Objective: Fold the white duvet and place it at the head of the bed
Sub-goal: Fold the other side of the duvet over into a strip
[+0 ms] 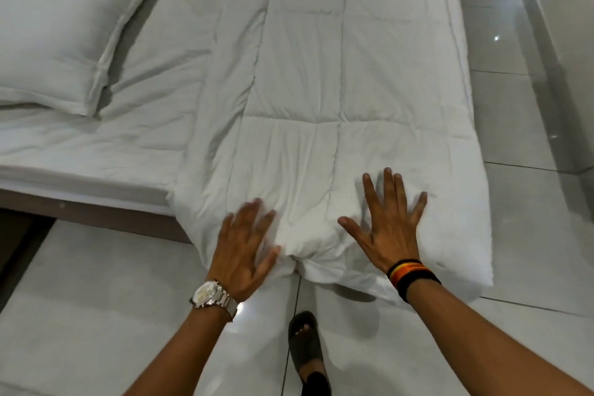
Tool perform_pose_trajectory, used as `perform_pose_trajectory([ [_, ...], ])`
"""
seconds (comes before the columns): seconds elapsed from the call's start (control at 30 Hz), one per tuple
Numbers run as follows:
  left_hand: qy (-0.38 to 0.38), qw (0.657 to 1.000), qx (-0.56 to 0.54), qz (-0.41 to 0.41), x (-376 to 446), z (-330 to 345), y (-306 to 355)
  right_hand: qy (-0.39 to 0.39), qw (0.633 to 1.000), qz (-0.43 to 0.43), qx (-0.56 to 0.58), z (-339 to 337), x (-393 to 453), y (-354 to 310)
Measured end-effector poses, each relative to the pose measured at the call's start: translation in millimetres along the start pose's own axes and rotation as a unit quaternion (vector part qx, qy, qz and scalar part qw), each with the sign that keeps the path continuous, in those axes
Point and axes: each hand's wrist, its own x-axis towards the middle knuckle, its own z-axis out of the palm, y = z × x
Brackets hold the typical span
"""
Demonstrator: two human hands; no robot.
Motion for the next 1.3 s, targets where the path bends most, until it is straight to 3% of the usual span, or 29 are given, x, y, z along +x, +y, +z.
perform_pose_trajectory([
  [0.13, 0.089, 0.956, -0.070, -0.272, -2.4, -2.3, -45.5, -0.005, 0.998, -0.054, -0.013, 14.0, 38.0, -38.7],
  [0.23, 0.079, 0.932, -0.102, -0.340, 18.1, 6.1, -69.8, -0.036, 0.996, -0.060, -0.045, 34.6, 56.6, -58.3],
  [0.4, 0.148, 0.897, -0.157, -0.385, 55.8, 15.2, -79.7, -0.057, 0.992, -0.028, -0.106, 62.3, 63.5, -61.6],
  [0.53, 0.158, 0.913, -0.189, -0.325, 53.2, 1.7, -84.5, -0.033, 0.994, -0.026, -0.102, 59.5, 64.6, -64.4],
  [0.63, 0.189, 0.932, -0.141, -0.277, 37.7, -26.9, -126.5, -0.006, 0.996, -0.053, -0.077, 58.7, 61.5, -67.8],
  [0.8, 0.098, 0.941, -0.078, -0.314, 29.0, -36.9, -166.5, -0.047, 0.989, -0.072, -0.121, 72.6, 50.4, -76.1],
  [0.97, 0.093, 0.924, -0.115, -0.352, 5.8, -19.4, -133.7, -0.047, 0.992, -0.047, -0.110, 69.3, 40.1, -73.4],
  [1.07, 0.104, 0.890, -0.158, -0.414, -37.2, -2.2, -106.8, -0.025, 0.998, 0.002, -0.060, 66.1, -3.4, -69.7],
  [1.17, 0.093, 0.847, -0.249, -0.461, -82.9, 21.2, -74.2, 0.020, 0.991, 0.131, 0.022, 76.8, -79.1, -64.9],
  [1.3, 0.080, 0.780, -0.376, -0.495, -99.1, 50.3, -45.1, 0.057, 0.932, 0.336, 0.123, 89.4, -155.3, -44.1],
])
